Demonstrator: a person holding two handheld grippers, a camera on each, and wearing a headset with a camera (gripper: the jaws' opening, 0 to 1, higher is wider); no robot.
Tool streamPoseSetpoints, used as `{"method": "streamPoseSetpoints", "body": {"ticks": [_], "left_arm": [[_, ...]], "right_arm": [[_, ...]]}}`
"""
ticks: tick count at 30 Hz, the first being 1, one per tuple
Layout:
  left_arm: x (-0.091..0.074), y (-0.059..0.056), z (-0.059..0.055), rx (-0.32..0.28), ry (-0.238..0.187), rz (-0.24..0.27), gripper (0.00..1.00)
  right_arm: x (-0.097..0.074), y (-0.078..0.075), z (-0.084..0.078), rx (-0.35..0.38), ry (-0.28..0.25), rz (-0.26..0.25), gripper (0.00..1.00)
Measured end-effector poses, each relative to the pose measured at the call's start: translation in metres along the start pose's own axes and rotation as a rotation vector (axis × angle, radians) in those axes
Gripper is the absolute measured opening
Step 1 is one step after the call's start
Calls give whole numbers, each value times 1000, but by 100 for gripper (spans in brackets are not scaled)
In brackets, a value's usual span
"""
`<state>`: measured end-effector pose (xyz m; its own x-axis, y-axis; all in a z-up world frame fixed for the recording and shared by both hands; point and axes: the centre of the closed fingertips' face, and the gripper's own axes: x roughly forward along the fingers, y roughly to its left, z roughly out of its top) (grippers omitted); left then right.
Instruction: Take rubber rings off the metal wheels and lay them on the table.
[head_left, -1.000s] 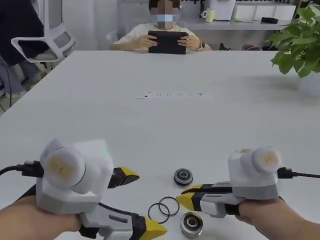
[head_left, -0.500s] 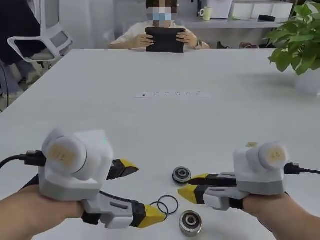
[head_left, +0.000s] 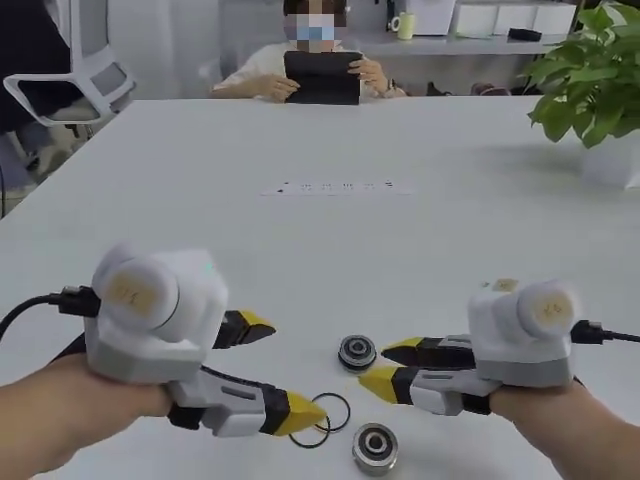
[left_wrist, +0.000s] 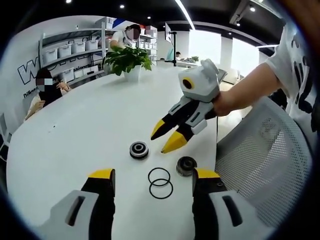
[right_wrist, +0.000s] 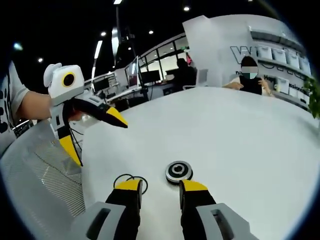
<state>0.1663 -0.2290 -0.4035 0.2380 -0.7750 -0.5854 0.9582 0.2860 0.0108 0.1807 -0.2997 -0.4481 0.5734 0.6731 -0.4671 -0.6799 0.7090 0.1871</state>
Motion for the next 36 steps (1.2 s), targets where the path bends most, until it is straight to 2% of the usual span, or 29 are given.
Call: {"method": "streamPoseSetpoints", "body": {"ticks": [12,22,31,36], "left_arm": [[13,10,3,-34,-1,-4,56],[25,20,4,-35,14,-9,53],[34,27,-2,-27,41,-11,49],[39,28,-2,-34,41,-13,47]], "right_arm": [[-2,-10,-4,-25,10,-23,28],[2,-17,-7,-23,21,-33,28],[5,-22,-11,-32,30,-44,28],[6,-23,-13,-22,23,-47,29]]}}
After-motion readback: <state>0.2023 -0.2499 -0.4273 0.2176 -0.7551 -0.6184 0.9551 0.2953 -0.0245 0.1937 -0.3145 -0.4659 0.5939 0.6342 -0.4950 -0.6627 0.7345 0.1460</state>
